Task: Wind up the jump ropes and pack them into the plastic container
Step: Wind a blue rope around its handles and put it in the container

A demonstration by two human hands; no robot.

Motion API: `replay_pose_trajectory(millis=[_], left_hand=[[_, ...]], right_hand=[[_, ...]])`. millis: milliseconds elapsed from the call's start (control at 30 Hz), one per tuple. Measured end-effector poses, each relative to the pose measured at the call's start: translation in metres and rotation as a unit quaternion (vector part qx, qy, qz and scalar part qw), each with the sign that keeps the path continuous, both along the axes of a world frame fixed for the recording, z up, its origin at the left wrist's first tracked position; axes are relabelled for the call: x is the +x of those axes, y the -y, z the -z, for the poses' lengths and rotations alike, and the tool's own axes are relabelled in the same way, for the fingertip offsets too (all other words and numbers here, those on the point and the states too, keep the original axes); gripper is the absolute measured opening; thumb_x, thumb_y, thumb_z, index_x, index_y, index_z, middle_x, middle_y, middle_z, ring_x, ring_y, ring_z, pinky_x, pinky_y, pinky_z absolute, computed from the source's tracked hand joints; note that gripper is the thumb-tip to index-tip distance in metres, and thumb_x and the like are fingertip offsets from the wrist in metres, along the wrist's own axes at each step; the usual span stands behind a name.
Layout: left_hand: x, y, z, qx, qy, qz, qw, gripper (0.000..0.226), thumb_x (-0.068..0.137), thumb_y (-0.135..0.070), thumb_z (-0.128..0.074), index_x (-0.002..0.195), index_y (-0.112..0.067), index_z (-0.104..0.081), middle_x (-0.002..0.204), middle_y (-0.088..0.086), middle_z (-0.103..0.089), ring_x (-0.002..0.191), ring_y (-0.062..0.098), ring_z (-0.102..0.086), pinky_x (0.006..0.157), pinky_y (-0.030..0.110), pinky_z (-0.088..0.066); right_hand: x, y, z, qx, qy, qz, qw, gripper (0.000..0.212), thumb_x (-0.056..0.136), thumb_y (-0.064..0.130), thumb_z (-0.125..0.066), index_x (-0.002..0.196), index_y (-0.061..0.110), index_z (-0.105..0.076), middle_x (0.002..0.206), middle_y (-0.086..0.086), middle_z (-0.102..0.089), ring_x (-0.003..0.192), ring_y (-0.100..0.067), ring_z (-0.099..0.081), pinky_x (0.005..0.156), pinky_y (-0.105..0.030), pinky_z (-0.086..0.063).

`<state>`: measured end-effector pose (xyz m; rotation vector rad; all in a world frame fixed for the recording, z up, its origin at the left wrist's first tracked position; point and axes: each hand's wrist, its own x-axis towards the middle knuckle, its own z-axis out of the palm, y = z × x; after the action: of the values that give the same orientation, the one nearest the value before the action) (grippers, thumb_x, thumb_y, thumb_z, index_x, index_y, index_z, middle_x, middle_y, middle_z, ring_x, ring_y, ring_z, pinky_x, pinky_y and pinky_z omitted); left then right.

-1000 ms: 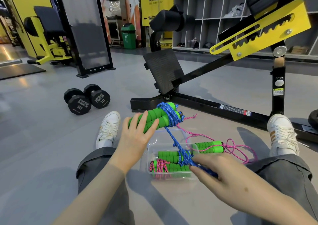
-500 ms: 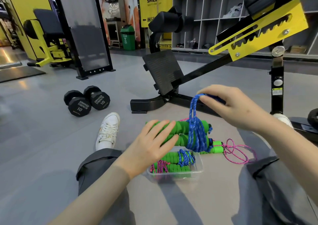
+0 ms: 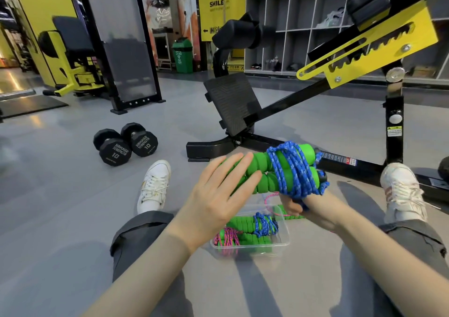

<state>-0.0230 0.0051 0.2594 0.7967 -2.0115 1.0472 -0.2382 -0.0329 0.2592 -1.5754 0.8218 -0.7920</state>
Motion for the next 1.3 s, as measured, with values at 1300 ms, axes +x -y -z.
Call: replay_pose_trajectory(millis=[1300], left_hand=[[0.006, 0.014, 0.025, 0.079, -0.040, -0.112, 0.990, 0.031, 0.082, -0.003, -0.052, 0.109, -0.002, -0.069, 0.118, 0.024, -0.061, 0.107, 0.037, -0.053, 0.091, 0.045, -0.041]], right_hand=[[0.031, -0.038, 0.024, -0.551, -0.086, 0.210, 0.803, 0.021, 0.091, 0.017, -0.051, 0.094, 0.004, -0.067, 0.078, -0.004, -0.063, 0.071, -0.012, -0.055, 0.066, -0.016, -0.043]])
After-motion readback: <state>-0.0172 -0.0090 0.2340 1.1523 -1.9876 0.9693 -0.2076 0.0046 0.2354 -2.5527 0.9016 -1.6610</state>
